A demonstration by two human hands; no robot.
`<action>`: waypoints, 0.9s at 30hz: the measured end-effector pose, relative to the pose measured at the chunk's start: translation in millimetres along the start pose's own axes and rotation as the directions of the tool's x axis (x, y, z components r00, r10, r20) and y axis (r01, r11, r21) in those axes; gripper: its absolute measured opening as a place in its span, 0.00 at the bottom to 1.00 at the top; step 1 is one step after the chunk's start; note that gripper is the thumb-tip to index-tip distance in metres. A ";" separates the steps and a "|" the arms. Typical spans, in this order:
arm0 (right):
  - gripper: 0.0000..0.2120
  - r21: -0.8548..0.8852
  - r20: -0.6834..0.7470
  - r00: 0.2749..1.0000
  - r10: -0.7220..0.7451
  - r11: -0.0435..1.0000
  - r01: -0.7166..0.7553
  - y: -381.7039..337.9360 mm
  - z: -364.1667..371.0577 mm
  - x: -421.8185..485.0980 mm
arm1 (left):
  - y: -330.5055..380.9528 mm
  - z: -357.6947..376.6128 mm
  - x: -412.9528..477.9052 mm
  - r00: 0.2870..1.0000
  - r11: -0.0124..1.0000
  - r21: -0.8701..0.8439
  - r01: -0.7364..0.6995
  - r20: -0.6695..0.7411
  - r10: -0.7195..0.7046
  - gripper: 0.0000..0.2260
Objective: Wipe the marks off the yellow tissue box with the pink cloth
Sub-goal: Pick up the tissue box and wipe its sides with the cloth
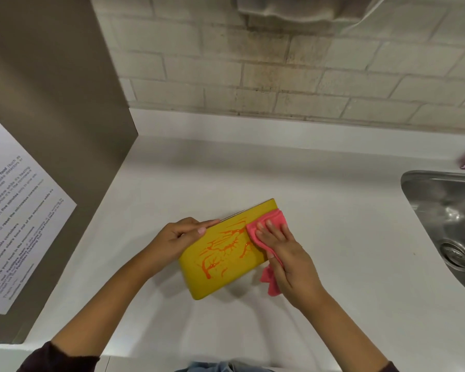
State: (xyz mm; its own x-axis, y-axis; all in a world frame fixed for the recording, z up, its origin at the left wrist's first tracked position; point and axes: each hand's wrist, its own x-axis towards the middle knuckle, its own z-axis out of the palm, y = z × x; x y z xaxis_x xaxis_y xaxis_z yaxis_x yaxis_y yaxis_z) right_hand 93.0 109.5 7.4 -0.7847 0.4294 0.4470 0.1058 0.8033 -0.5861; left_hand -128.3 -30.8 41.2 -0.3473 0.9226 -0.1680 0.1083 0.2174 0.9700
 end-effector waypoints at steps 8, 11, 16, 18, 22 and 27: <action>0.19 0.446 -0.224 0.835 0.502 0.815 -0.370 -32.6 21.5 20.7 | 3.4 2.0 -4.4 1.000 0.999 0.030 -0.024 0.016 0.023 0.14; 0.21 0.289 -0.160 0.913 0.375 0.902 -0.320 -28.0 23.7 10.7 | 2.9 3.3 -5.9 1.000 0.999 0.033 -0.029 0.005 0.028 0.14; 0.20 0.128 -0.085 0.988 0.131 0.985 -0.120 -4.0 1.2 -6.5 | 3.6 1.6 -5.7 0.999 0.999 0.029 -0.035 0.000 0.035 0.14; 0.20 0.164 -0.158 0.970 0.186 0.973 -0.160 -5.1 2.7 -1.4 | 2.7 0.4 -4.3 0.999 0.999 0.029 -0.034 0.007 0.034 0.13; 0.22 0.299 -0.193 0.907 0.374 0.903 -0.308 -27.0 28.5 13.6 | 0.8 -0.2 -2.8 1.000 0.999 0.025 -0.025 0.005 0.025 0.13; 0.21 0.184 -0.029 0.984 0.175 0.969 -0.167 -20.4 19.4 7.7 | -0.3 0.0 -4.1 1.000 1.000 0.028 -0.011 -0.004 0.011 0.13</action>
State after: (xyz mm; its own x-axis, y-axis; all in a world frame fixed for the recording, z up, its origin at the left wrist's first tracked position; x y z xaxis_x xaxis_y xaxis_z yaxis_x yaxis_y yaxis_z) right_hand 73.0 88.4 9.6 -0.7359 0.5751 0.3573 0.1206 0.6307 -0.7666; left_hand -126.9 -34.7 41.5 -0.3499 0.9236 -0.1562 0.1380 0.2158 0.9666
